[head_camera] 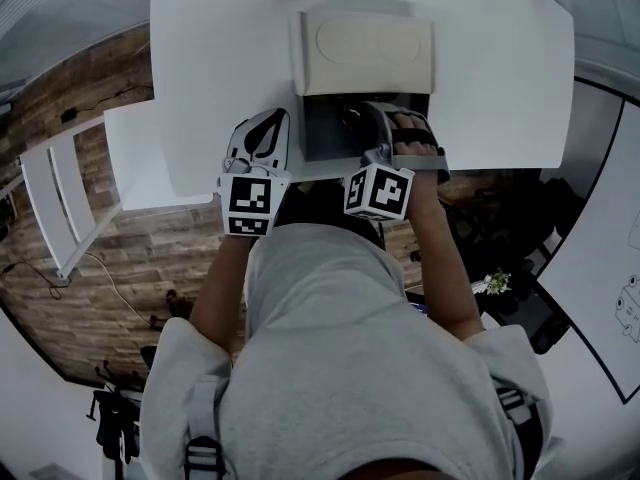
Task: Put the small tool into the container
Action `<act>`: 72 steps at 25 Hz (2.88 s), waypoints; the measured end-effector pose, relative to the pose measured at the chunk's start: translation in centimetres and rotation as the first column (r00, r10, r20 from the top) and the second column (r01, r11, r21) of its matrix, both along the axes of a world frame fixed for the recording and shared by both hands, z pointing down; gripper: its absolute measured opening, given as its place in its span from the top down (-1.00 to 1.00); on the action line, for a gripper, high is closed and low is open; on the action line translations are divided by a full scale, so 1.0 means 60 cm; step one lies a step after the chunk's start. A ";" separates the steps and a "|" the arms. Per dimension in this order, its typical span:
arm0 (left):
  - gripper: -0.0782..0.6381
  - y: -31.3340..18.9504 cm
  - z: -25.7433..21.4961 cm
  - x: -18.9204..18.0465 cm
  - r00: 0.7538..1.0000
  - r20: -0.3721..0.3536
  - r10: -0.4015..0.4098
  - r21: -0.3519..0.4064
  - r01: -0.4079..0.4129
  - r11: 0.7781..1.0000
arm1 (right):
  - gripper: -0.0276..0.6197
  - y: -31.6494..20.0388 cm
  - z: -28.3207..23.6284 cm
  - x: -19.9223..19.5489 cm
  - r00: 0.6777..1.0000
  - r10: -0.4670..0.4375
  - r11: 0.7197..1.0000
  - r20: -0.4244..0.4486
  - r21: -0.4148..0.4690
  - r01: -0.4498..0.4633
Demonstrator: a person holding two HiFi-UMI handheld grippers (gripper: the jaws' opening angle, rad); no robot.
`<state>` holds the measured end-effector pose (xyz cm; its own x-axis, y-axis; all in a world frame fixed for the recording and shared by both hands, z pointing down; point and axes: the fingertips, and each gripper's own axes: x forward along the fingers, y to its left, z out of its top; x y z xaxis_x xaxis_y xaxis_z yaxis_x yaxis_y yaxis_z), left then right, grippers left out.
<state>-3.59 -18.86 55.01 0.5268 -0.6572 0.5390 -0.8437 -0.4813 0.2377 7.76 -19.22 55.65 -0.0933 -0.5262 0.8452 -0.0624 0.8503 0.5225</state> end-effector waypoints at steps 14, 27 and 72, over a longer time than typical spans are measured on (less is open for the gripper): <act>0.72 0.015 0.009 -0.003 1.000 -0.001 0.002 -0.016 -0.002 1.000 | 0.82 0.011 0.012 -0.003 0.999 0.030 0.998 0.041 -0.051 -0.028; 0.72 0.040 -0.003 0.003 1.000 -0.005 -0.006 -0.003 0.006 1.000 | 0.47 0.034 0.018 0.001 0.997 0.044 0.995 0.059 -0.087 -0.039; 0.72 0.151 -0.247 0.193 0.994 -0.025 -0.110 0.248 0.113 0.962 | 0.84 0.154 -0.279 0.166 0.321 0.304 0.846 0.897 -0.100 -0.523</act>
<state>7.98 -9.81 40.19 0.4476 -0.8247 0.3459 -0.8934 -0.4295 0.1321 17.73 -9.99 38.94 -0.4216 -0.8434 0.3331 -0.8775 0.4720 0.0846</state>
